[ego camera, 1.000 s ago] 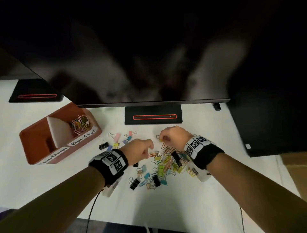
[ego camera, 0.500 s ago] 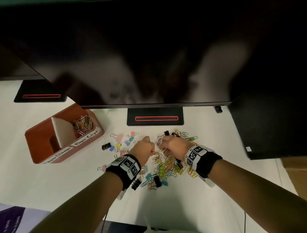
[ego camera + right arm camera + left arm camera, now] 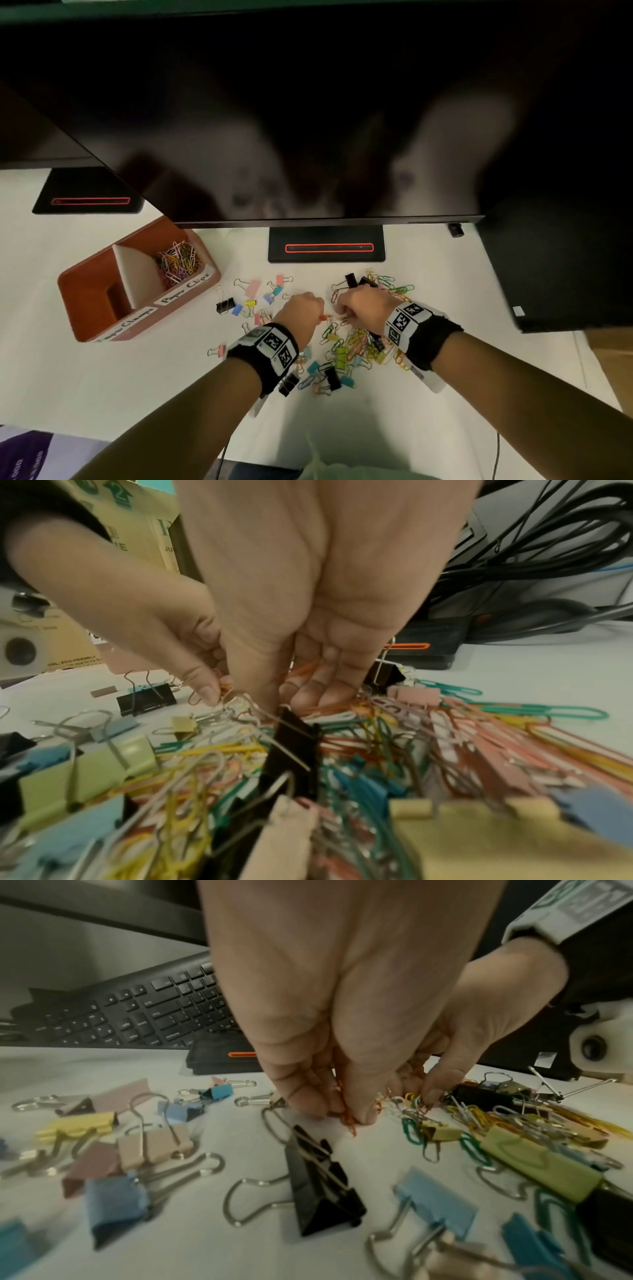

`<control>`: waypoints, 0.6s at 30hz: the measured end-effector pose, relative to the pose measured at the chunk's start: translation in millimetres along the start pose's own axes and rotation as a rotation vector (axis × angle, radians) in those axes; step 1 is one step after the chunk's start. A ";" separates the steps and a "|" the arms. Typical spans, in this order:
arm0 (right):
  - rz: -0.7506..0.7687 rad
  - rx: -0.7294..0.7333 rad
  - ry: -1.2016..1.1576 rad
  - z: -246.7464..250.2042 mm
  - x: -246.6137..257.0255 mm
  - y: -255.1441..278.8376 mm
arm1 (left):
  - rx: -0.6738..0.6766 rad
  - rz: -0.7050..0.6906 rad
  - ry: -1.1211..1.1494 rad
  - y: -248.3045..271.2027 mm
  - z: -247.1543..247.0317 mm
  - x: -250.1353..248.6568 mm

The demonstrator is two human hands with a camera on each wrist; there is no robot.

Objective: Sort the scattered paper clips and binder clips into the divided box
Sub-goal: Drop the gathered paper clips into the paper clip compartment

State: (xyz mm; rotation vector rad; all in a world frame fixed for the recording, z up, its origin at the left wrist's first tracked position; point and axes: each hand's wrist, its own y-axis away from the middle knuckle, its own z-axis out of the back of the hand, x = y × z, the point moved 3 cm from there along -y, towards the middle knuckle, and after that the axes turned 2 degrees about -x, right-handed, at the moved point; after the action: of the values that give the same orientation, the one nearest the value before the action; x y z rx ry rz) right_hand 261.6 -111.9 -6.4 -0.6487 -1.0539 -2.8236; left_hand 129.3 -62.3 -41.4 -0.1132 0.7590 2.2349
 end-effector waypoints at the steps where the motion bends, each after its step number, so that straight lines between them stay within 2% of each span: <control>1: 0.002 0.008 0.005 0.2 1.6 0.0 | 0.007 0.001 -0.001 -0.4 0.8 -0.1; 6: -0.030 0.015 0.028 -1.6 2.7 0.9 | 0.009 -0.018 0.186 9.6 28.4 3.5; 11: -0.059 -0.136 -0.011 20.1 22.3 5.0 | -0.179 -0.010 0.487 58.6 81.4 41.7; 15: 0.037 -0.323 -0.107 59.4 78.4 -11.0 | -0.335 0.064 0.559 99.0 123.0 111.0; 18: 0.152 -0.449 -0.175 86.3 141.5 -37.4 | -0.420 0.192 0.546 117.2 146.7 161.6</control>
State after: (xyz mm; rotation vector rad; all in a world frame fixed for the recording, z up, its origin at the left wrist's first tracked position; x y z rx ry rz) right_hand 157.0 -15.4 86.6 -0.9762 -0.3547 -2.9205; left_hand -44.4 59.3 86.9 -0.9175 0.5756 2.5491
